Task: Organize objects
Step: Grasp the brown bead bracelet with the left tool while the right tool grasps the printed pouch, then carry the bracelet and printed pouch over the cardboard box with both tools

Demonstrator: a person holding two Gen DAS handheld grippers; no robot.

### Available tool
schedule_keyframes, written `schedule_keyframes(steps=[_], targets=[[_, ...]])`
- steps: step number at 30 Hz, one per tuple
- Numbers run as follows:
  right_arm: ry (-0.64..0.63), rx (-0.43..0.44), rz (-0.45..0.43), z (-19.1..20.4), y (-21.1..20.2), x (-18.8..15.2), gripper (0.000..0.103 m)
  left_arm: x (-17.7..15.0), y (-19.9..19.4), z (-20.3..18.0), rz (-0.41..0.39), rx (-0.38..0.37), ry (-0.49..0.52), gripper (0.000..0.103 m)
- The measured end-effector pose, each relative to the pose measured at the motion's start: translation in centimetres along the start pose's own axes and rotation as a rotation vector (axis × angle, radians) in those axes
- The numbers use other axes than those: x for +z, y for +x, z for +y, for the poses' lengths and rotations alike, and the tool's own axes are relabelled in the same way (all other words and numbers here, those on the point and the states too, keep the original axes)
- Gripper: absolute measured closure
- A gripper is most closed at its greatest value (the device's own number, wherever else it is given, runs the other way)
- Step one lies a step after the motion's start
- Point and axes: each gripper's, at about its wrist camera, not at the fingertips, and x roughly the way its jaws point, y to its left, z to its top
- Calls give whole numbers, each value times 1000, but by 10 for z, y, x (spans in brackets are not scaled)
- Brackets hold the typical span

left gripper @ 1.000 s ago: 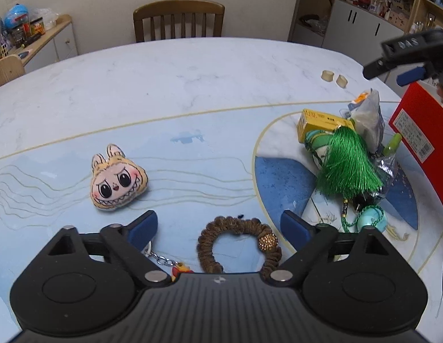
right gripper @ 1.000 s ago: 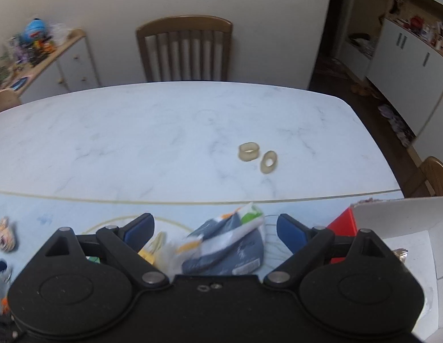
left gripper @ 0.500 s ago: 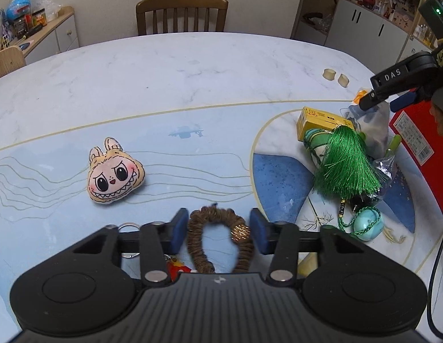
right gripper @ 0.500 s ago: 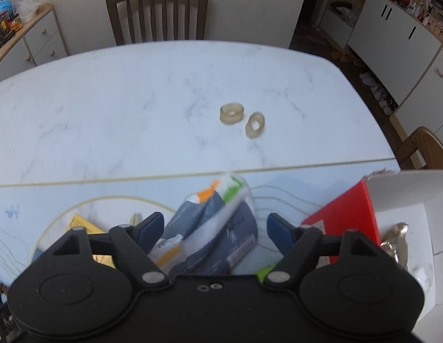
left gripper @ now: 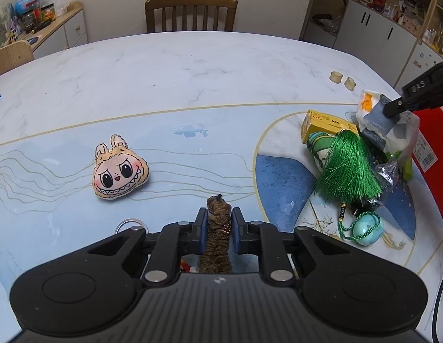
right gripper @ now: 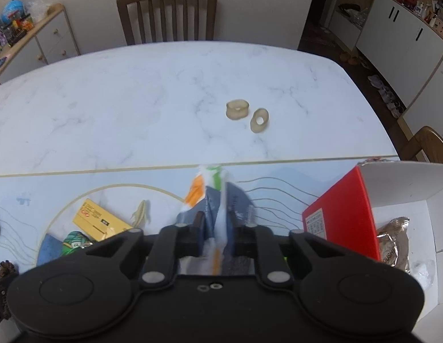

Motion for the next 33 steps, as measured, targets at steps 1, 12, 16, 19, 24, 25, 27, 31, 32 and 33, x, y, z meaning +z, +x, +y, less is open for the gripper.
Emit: schedule_keyframes(steps=[1,12,16,19,24,25,27,31,32,33], targets=[[5,12,-7,-2,-4,0,93,1,-2,0,-2,-3,-5,87],[3,131,-83,-24,-50,-4,96,12,-37,-14,-54,-29,-37,88],[5,168,-66,-32,-43,4,95,8,-46,-19,-58,-36,-57,88],[-5,171,-50,-30,-35,9,92,1,-50,-21,-46,-42,-65,88],[-13,210,6,-17,-17,14,85,-10,-53,-20,-33,-38,-90,88],[-21,212,14,-14,-13,15,81,-11,-54,-19,-32,-38,-97,88],[-30,210,29,-8,-5,16,71,-14,-55,-17,-29,-37,-106,88],[-65,182,15,6,7,17,23,-17,-59,-13,-26,-31,-116,88],[-79,171,17,10,11,18,23,-18,-59,-12,-25,-29,-119,88],[-88,156,30,13,16,18,24,-19,-59,-11,-23,-28,-123,88]])
